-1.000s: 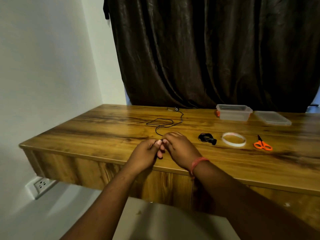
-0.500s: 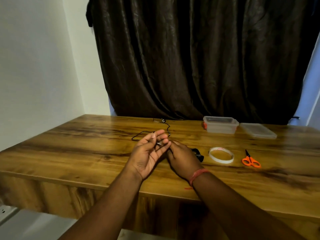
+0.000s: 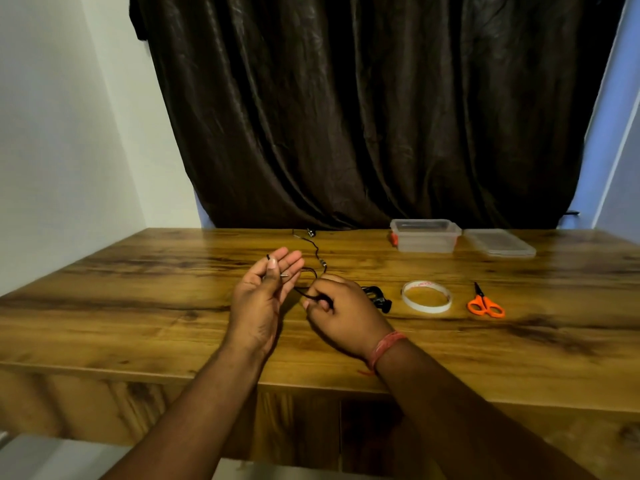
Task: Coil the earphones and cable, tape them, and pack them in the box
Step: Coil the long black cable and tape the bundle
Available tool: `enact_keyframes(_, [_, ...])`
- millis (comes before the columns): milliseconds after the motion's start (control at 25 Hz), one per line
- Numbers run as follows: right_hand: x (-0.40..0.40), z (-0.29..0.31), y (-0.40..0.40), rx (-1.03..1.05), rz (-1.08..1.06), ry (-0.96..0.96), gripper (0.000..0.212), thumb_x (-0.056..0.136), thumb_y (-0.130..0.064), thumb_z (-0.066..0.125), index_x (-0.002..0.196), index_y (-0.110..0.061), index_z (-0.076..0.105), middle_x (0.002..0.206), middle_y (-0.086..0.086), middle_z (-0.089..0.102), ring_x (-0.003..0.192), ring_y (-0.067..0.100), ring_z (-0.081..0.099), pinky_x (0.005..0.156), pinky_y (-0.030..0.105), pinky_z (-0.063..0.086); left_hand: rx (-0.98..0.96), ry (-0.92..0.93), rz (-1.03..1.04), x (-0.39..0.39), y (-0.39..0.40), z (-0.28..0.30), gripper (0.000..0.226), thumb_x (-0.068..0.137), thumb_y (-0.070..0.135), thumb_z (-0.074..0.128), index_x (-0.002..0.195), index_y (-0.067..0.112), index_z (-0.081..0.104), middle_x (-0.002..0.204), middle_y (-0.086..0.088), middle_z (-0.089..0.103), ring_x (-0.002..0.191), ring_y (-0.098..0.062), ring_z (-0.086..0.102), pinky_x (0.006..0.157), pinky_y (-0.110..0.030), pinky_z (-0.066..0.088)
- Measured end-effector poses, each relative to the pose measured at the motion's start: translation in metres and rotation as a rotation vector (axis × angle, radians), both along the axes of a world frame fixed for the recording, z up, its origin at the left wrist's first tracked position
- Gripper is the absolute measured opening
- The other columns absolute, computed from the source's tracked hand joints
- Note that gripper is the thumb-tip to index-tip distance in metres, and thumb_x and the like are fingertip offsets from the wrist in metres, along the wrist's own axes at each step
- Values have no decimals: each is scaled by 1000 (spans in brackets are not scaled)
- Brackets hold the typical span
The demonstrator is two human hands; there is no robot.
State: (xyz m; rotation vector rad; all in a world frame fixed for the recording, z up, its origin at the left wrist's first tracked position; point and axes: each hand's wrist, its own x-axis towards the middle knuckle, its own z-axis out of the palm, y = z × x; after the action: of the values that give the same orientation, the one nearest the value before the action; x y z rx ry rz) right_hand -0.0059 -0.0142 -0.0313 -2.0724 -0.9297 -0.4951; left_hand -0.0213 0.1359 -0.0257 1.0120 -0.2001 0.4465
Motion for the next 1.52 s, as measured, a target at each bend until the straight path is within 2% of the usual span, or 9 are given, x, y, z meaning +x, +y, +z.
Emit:
enact_keyframes(160, [-9,-2,-2,-41,-5,71,13,89,-27,60,76,-26,57,65,-7,58,63,8,55,60,32,46,14,24,58,0,2,-2,24,103,14,43,118,9,61,111,-12,73,105,-21,69,90,-28,56])
enact_keyframes(320, [-12,3,-6,96,-15,107,9,87,-19,61,79,-21,63,69,-2,65,66,12,60,62,33,51,300,67,173,10,-3,-17,16,99,18,55,104,15,70,97,-5,76,96,-25,69,97,-48,51])
enact_keyframes(440, [-7,6,-13,312,-24,166,11,91,-12,61,85,-18,68,78,-4,70,74,6,65,66,24,52,440,84,36,10,-11,-22,19,92,29,62,90,16,75,86,-11,73,87,-36,66,93,-52,50])
enact_keyframes(600, [3,4,-19,337,-103,93,11,93,-13,61,89,-20,68,88,-6,65,85,4,60,71,17,47,569,76,-184,0,-22,-20,27,93,25,50,74,20,69,63,-1,57,64,-20,49,72,-40,40])
enact_keyframes(760, [8,4,-19,324,-161,54,12,94,-12,60,92,-18,70,93,-5,63,89,7,58,78,23,47,427,99,-386,-11,-14,-12,26,98,11,44,97,4,69,69,-2,58,64,-14,53,70,-32,48])
enact_keyframes(960, [2,-2,-10,76,-81,173,30,89,-6,49,103,-22,70,103,1,71,93,18,64,81,35,54,116,48,-651,-20,1,-3,36,91,7,48,121,-4,64,105,-16,70,83,-15,62,75,-25,53])
enact_keyframes(1200, [-4,-5,-3,-252,0,21,15,99,-29,51,95,-19,62,86,-1,65,79,18,59,68,33,46,-57,-2,-403,-23,4,6,34,93,3,42,112,1,70,109,-18,72,82,-15,70,67,-20,55])
enact_keyframes(1360, [-11,-2,-2,-332,15,-124,19,98,-36,52,81,-29,46,79,-11,48,76,14,51,64,31,41,-50,1,-202,-13,6,3,29,101,0,37,118,2,60,111,-15,72,96,-18,71,77,-22,57])
enact_keyframes(1520, [-17,0,0,-191,8,-161,18,96,-33,54,81,-23,55,79,-9,56,76,13,54,66,33,45,72,68,-50,-5,4,-6,25,99,2,47,111,9,68,111,-15,73,106,-25,67,91,-32,55])
